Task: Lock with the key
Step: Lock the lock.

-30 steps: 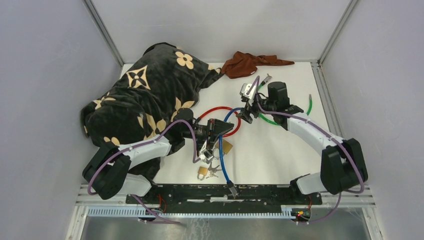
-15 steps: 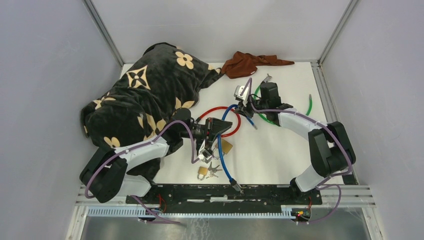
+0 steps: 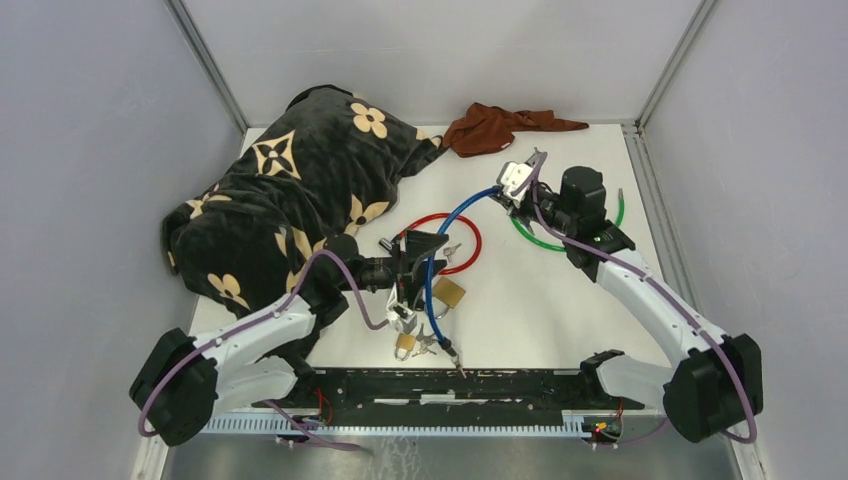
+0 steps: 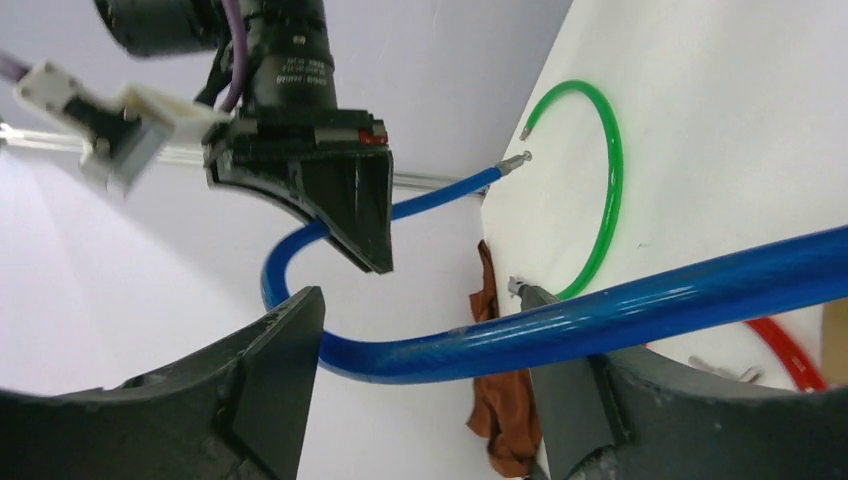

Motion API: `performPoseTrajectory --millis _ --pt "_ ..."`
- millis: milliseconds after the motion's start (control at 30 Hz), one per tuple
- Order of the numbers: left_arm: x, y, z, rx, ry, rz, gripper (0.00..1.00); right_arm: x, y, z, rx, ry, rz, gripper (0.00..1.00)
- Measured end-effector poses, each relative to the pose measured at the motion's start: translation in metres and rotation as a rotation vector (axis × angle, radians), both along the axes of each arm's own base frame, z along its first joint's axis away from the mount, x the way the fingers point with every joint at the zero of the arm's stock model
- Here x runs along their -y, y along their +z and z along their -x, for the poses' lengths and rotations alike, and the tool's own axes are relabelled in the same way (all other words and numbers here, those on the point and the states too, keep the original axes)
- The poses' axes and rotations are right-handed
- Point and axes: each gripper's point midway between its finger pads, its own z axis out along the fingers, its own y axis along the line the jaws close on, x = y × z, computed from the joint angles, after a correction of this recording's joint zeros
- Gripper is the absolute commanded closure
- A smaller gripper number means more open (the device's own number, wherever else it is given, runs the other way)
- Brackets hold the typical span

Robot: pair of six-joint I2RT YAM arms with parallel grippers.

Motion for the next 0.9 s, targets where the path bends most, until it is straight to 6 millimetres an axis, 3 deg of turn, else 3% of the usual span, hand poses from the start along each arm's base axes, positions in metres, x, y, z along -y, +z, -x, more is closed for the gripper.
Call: performPoseTrajectory --millis 200,267,433,567,900 --pt "-0.019 0.012 -0.003 -0.290 0.132 0.081 0.16 0.019 0.017 0.011 0.021 -0.072 0.011 1.00" --pt "-0.027 0.004 -0.005 -0.431 0.196 0.096 0.16 0.026 0.018 0.012 0.014 -0.101 0.022 1.00" --pt "-0.047 -0.038 -0.006 -0.815 0.350 0.115 0.17 0.039 0.036 0.015 0.044 -0.151 0.036 1.00" --pt "-0.055 -0.053 0.001 -1.057 0.404 0.156 0.17 0.047 0.051 0.018 0.076 -0.186 0.047 1.00" --pt "-0.029 -0.046 0.019 -1.445 0.335 0.283 0.14 0.067 0.060 0.010 0.038 -0.332 0.022 1.00"
